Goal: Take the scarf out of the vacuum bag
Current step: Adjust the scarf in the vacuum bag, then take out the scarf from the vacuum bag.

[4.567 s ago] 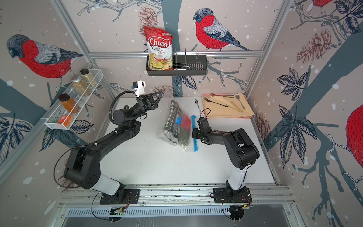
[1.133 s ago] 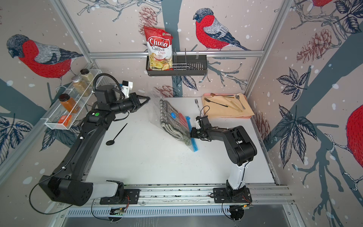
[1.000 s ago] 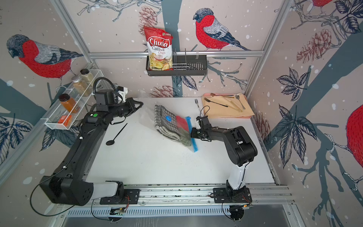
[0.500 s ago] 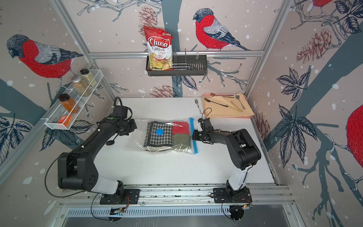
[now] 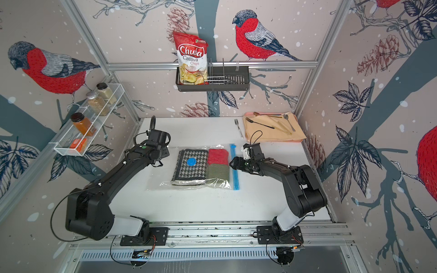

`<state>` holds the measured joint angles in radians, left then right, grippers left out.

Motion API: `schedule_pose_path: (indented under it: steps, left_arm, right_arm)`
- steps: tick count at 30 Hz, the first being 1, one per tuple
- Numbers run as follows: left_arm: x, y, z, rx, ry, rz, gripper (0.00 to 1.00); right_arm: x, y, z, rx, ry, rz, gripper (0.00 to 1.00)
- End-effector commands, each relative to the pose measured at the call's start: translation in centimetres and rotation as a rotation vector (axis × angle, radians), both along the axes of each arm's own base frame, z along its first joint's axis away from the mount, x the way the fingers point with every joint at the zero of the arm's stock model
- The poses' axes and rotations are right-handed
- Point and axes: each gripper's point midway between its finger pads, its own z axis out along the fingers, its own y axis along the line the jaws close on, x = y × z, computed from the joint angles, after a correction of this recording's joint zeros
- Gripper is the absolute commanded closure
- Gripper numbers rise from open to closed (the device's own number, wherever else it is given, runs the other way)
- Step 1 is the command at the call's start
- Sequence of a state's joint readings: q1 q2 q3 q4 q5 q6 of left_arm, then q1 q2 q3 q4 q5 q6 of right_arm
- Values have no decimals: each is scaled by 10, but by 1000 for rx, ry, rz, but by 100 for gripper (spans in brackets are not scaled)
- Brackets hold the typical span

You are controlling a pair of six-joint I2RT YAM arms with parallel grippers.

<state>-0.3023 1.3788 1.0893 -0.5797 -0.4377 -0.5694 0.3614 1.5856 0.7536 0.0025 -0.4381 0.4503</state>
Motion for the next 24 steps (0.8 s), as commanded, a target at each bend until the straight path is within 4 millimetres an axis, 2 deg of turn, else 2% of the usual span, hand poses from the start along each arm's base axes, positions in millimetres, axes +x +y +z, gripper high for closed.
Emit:
schedule_pose_path:
  steps: [1,2,3,4,5,6,7,8,11,13,16,20,24]
  left_arm:
    - [6,-13,28,18,-105,-3,51]
    - [9,-26,29,-5,-113,-48,51]
    - [11,-38,25,-45,-110,-89,52]
    - [13,-50,17,-97,-99,-124,57]
    - [15,-62,9,-148,-94,-165,68]
    - [16,-74,-2,-198,-84,-201,85]
    - [16,-82,-14,-252,-64,-214,97]
    - [16,-93,-22,-300,-50,-244,100]
    - [10,-121,-50,-449,14,-309,100]
    - [6,-136,-62,-531,48,-334,100]
    - [3,-144,-72,-579,77,-344,100]
    - [-1,-148,-79,-593,103,-347,100]
    - [-4,-148,-85,-586,125,-339,93]
  right_arm:
    - [5,-7,13,31,-11,-40,21]
    - [7,-8,15,32,-16,-43,24]
    - [9,-9,15,35,-17,-44,32]
    - [9,-9,15,36,-12,-41,48]
    - [10,-8,14,37,-4,-38,66]
    - [9,-8,12,37,5,-33,81]
    - [8,-9,11,34,11,-33,93]
    - [7,-10,11,33,12,-38,100]
    - [6,-14,25,68,-2,-47,100]
    - [3,-13,49,130,-40,-34,100]
    - [5,-21,75,132,-98,-51,83]
    - [22,-56,67,-9,-123,-171,77]
    - [35,-75,38,-64,-52,-238,75]
